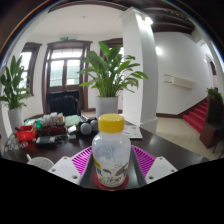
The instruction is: Pour water
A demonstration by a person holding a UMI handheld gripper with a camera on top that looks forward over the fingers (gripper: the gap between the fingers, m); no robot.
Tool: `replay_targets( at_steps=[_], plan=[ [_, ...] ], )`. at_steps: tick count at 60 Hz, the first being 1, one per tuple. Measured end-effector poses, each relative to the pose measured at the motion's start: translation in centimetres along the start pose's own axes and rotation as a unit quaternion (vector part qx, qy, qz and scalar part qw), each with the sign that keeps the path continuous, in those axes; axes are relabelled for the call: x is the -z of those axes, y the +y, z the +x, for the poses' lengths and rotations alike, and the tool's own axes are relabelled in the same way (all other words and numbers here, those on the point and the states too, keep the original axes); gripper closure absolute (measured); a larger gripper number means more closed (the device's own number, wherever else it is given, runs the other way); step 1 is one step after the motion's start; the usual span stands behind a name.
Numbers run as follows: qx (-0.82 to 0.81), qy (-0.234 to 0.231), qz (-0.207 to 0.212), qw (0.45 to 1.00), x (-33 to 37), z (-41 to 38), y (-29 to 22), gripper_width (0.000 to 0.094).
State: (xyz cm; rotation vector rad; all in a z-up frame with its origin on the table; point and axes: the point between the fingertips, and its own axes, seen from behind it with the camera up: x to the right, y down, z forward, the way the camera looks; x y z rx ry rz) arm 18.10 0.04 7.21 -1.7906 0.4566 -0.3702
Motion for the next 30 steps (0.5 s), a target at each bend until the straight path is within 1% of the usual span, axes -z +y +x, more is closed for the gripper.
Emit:
replay_targets(
  at_steps=[1, 3, 7, 15, 21, 27, 30],
  plan=[
    [0.007, 0.002, -0.006, 1.0, 0.2, 0.0, 0.2, 0.0205],
    [0.02, 0.003, -0.013, 1.0, 0.4, 0.2, 0.4, 0.0171],
    [0.032, -0.006, -0.015, 0.999, 0.9, 0.0, 0.5, 0.0135],
    [0.024, -0.053, -0.033, 0.998, 3.9, -1.8, 2.1, 0.0137],
    [0.016, -0.079, -0.045, 0.996, 7.9, -2.5, 3.0, 0.0136],
    [0.013, -0.112, -0.043, 0.993, 11.9, -3.2, 2.5, 0.0137],
    [0.013, -0.121, -0.039, 0.992, 13.9, -3.4, 1.6, 0.0137]
  ],
)
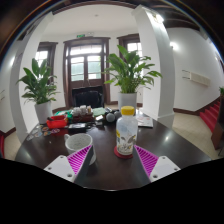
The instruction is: Pour water
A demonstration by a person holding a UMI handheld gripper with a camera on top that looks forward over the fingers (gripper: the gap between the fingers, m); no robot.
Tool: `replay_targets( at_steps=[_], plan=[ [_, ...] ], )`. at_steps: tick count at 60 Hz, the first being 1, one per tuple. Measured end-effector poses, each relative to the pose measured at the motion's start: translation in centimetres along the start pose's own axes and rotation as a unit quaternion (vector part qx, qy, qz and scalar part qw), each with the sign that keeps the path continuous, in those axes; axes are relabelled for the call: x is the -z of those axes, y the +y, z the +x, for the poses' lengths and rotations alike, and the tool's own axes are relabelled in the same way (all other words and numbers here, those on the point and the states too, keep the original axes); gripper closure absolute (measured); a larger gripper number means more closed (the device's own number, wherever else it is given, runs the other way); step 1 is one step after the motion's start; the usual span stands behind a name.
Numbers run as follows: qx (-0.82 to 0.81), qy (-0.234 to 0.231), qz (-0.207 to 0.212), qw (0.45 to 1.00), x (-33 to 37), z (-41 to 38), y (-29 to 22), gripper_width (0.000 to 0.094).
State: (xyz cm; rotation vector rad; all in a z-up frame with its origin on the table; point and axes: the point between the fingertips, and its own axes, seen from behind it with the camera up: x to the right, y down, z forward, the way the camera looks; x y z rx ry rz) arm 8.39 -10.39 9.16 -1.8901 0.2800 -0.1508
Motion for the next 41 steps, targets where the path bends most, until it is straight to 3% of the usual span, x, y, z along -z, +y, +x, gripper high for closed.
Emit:
replay_targets(
  at_steps=[25, 41],
  plan=[
    [0.026, -0.06, 0.032, 0.997, 8.7, -5.2, -4.6, 0.0147],
    [0.041, -0.06, 0.039, 0.997, 9.5, -6.2, -4.8, 0.0141]
  ],
)
